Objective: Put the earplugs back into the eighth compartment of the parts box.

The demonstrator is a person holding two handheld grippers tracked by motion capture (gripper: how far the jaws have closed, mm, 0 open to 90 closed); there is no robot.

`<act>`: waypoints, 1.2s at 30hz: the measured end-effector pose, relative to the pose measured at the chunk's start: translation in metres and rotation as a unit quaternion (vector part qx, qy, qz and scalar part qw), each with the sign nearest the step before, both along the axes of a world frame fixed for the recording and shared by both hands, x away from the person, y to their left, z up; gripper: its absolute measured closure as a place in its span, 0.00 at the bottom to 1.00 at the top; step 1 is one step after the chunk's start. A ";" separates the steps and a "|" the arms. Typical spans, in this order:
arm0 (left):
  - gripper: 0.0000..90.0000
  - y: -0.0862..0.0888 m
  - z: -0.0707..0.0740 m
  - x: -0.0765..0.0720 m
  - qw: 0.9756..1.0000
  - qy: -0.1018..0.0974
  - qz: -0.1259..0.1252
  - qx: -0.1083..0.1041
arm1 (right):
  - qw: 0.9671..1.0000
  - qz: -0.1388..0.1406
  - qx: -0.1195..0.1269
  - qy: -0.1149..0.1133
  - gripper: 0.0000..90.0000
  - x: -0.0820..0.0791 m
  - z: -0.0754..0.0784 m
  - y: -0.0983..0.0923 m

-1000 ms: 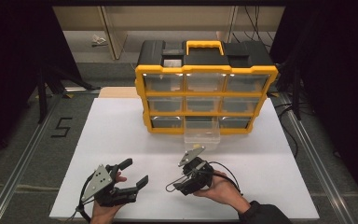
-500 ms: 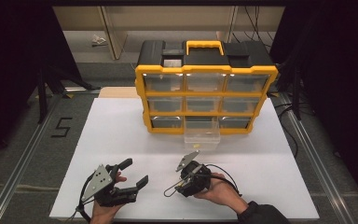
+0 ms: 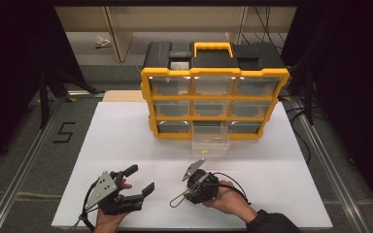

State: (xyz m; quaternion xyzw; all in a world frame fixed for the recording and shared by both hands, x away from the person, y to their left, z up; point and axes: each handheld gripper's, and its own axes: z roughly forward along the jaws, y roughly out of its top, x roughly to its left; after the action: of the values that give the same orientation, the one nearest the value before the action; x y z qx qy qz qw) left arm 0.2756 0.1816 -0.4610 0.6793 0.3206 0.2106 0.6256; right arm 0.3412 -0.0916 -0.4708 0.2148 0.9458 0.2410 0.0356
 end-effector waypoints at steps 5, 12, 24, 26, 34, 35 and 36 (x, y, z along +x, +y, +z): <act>0.19 0.000 0.000 0.000 1.000 0.000 0.000 -0.002 | 1.000 0.006 -0.005 -0.008 0.78 -0.001 -0.001 0.001; 0.19 0.000 0.000 0.000 1.000 0.001 -0.001 -0.002 | 1.000 0.018 -0.013 -0.014 0.88 -0.004 0.000 0.002; 0.20 0.000 0.000 0.000 1.000 0.003 -0.002 -0.006 | 1.000 0.007 0.012 -0.027 0.89 0.000 0.012 -0.005; 0.20 0.000 0.000 0.000 1.000 0.003 -0.001 -0.007 | 0.999 0.004 0.015 -0.028 0.89 0.001 0.014 -0.006; 0.20 0.000 0.000 0.000 1.000 0.002 -0.001 -0.006 | 0.998 -0.009 0.039 -0.046 0.89 0.004 0.026 -0.015; 0.20 0.001 0.000 0.000 1.000 0.003 -0.001 -0.007 | 0.998 -0.010 0.042 -0.047 0.89 0.005 0.027 -0.015; 0.20 0.001 0.000 0.000 1.000 0.002 -0.001 -0.008 | 0.998 -0.009 0.045 -0.051 0.89 0.005 0.028 -0.016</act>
State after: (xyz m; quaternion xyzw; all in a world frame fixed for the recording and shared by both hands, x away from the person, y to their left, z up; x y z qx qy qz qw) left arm 0.2758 0.1823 -0.4610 0.6753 0.3232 0.2061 0.6301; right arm 0.3465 -0.1077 -0.4424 0.2121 0.9291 0.2933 0.0764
